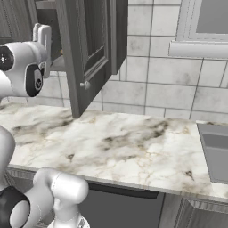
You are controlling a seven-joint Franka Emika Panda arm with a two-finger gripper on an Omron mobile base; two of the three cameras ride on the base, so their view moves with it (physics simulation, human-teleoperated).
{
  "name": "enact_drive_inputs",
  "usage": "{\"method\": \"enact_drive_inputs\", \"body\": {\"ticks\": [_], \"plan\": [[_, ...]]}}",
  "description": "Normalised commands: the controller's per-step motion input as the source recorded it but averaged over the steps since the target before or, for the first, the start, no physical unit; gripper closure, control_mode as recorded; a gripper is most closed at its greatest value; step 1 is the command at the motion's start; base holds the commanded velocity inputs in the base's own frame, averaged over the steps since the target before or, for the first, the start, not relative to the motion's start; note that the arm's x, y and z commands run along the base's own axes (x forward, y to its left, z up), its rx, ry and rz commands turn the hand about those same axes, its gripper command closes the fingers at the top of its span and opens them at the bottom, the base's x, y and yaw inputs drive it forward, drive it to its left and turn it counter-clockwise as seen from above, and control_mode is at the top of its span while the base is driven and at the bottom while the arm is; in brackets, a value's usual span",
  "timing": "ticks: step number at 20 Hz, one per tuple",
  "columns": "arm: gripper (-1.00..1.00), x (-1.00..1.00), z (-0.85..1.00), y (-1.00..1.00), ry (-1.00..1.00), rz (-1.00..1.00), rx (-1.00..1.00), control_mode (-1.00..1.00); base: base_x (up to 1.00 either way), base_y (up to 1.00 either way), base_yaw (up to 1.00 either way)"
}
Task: Pick up the bowls on the counter and stack them on top of one another in the open cabinet. Place the smaller bowl on top of the larger bowl.
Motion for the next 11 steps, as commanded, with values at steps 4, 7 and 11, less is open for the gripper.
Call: {"method": "enact_drive_inputs", "body": {"ticks": [4, 7, 11], "plan": [[-1.0, -0.62, 0.0, -0.06, -0.01, 0.0, 0.0, -1.0, 0.0, 0.0, 0.0], [-1.0, -0.62, 0.0, -0.06, -0.01, 0.0, 0.0, -1.0, 0.0, 0.0, 0.0], [-1.0, -0.62, 0.0, -0.04, 0.0, 0.0, 0.0, -1.0, 0.0, 0.0, 0.0]]}}
